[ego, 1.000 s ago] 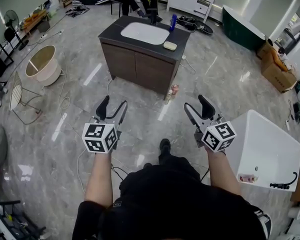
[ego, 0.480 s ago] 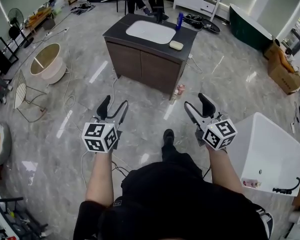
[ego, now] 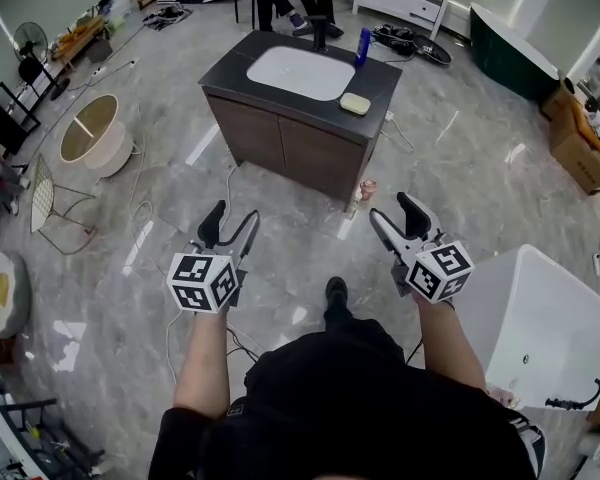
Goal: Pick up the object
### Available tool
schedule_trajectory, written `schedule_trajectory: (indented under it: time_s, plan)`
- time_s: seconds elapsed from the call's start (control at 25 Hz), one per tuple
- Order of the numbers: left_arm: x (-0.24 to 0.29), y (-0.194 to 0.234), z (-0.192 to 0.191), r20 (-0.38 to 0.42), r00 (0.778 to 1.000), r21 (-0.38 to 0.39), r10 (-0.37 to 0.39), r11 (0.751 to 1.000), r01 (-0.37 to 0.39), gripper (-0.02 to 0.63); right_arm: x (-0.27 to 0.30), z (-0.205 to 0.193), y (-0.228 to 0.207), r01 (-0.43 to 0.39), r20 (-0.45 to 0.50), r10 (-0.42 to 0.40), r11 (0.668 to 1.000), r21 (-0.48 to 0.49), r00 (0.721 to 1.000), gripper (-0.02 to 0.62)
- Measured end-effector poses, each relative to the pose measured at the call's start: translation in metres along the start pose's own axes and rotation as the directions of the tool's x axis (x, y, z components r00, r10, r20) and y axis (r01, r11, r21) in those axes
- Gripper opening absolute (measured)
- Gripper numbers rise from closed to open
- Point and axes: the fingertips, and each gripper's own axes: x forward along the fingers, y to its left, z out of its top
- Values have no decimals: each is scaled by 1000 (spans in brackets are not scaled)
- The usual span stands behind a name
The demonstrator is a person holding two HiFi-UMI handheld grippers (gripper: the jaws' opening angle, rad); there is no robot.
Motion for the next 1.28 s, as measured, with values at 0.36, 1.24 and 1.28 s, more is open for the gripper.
schedule_trajectory:
  time_s: [0.36, 1.24, 1.28]
  plan:
    - [116, 8, 13, -77, 997, 9, 33, 999, -33, 282, 83, 1, -89, -99, -30, 101, 994, 50, 994, 261]
    - [263, 31, 56, -72, 997, 31, 30, 999, -28, 262, 151, 27, -198, -115, 19, 114, 991, 67, 993, 259]
    - [272, 36, 58, -67, 998, 26, 22, 999, -20, 261, 159, 28, -199, -115, 14, 114, 992, 61, 993, 259]
